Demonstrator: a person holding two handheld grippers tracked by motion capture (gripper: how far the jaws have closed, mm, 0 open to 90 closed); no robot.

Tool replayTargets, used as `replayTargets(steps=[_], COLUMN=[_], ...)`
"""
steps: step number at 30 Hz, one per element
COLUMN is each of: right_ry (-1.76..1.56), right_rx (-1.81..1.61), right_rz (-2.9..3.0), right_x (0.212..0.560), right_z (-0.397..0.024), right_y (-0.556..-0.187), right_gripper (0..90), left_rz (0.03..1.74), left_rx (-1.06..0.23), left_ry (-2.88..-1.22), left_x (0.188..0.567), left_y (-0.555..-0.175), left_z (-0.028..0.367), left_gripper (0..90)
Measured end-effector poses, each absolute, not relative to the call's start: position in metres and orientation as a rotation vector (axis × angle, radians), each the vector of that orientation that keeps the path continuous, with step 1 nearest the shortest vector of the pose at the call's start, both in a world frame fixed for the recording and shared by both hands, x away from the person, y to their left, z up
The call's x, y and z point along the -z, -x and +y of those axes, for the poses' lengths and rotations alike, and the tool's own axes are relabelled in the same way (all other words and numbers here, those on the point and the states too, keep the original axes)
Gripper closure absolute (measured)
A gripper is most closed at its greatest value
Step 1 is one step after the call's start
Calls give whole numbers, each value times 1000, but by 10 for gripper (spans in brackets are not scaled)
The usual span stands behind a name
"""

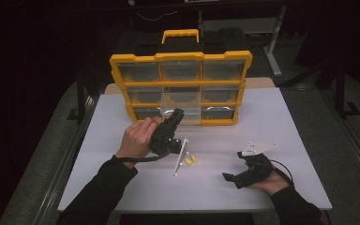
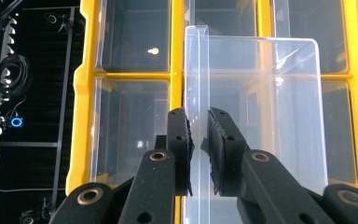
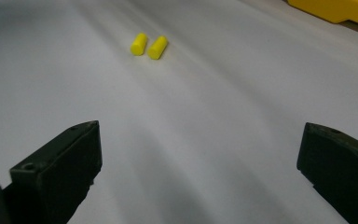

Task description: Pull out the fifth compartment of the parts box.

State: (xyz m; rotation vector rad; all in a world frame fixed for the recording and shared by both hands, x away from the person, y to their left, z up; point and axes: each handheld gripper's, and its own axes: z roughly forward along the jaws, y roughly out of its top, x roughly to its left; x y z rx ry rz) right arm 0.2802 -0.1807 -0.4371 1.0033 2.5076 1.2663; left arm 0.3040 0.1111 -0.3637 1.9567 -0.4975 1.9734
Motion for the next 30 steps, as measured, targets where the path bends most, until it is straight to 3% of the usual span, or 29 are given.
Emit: replayTargets(steps=[11, 18, 22, 30], right_ry=[-1008, -1024, -1024, -1019], right_rx=[-1264, -1257, -1251, -1252], right_rz=[2509, 2502, 2503, 2504], right_x=[437, 438, 438, 438], right_z=[-180, -181, -180, -181], right_y=[-280, -282, -282, -279], right_gripper=[0, 0, 0, 0], left_rz=[-480, -463, -465, -479], left_rx=[-1959, -1956, -1937, -1943], left_ry=[-1950, -1926, -1948, -1963], left_x=[368, 364, 366, 370], left_y=[-302, -299, -298, -292], left_z=[112, 117, 124, 133], left_gripper=[769, 520, 427, 373])
